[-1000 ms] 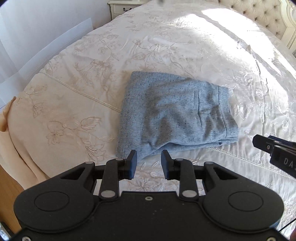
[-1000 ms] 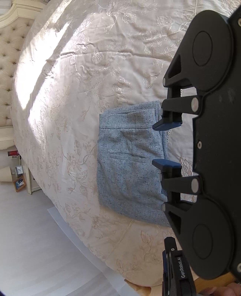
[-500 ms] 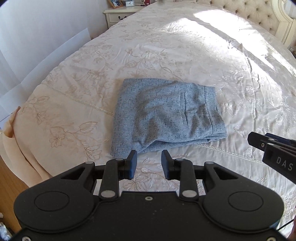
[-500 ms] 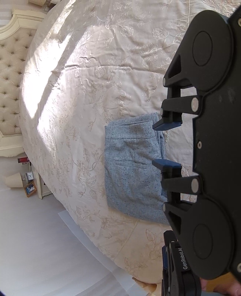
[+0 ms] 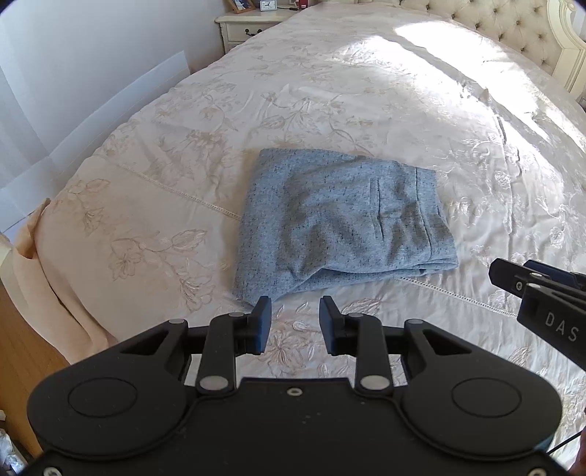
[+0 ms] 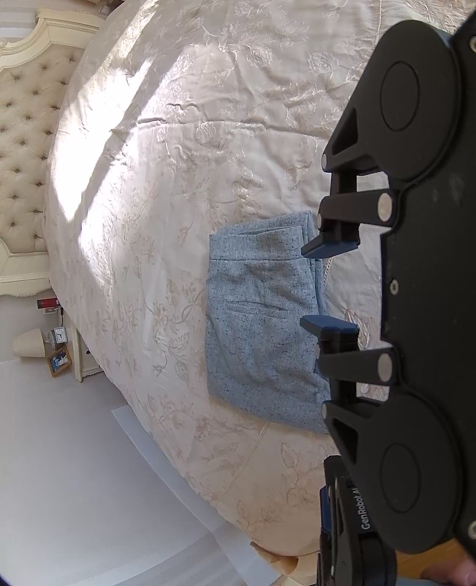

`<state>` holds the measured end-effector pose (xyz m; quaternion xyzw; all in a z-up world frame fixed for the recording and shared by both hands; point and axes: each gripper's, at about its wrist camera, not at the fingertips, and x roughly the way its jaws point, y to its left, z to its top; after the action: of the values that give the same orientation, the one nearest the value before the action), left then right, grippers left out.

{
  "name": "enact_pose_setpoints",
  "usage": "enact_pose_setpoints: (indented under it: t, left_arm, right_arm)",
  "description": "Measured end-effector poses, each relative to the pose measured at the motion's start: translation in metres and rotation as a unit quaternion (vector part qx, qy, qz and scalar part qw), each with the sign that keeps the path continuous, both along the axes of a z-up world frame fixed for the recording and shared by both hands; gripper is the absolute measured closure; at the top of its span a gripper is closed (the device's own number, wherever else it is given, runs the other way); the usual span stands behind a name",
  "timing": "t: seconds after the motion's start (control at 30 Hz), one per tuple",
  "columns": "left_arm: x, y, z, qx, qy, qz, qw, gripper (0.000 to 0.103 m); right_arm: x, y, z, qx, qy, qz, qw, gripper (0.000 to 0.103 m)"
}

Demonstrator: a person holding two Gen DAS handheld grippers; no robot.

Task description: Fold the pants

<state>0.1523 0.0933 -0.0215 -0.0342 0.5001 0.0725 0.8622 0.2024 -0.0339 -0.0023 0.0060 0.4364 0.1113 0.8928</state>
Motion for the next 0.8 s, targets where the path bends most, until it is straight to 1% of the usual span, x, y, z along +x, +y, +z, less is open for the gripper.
enact_pose_setpoints:
  t: [0.23, 0.8]
  left_arm:
    - [-0.004, 0.002, 0.000, -0.003, 0.001, 0.002, 1.0000, 0.064]
    - [-0.009, -0.009, 0.003, 0.004, -0.003, -0.002, 1.0000, 0.064]
  right_arm:
    - [-0.004, 0.006, 0.002, -0.002, -0.002, 0.004, 1.000, 0.066]
    - [-0.011, 0.000, 0.006, 0.004, -0.010, 0.004, 1.000, 0.066]
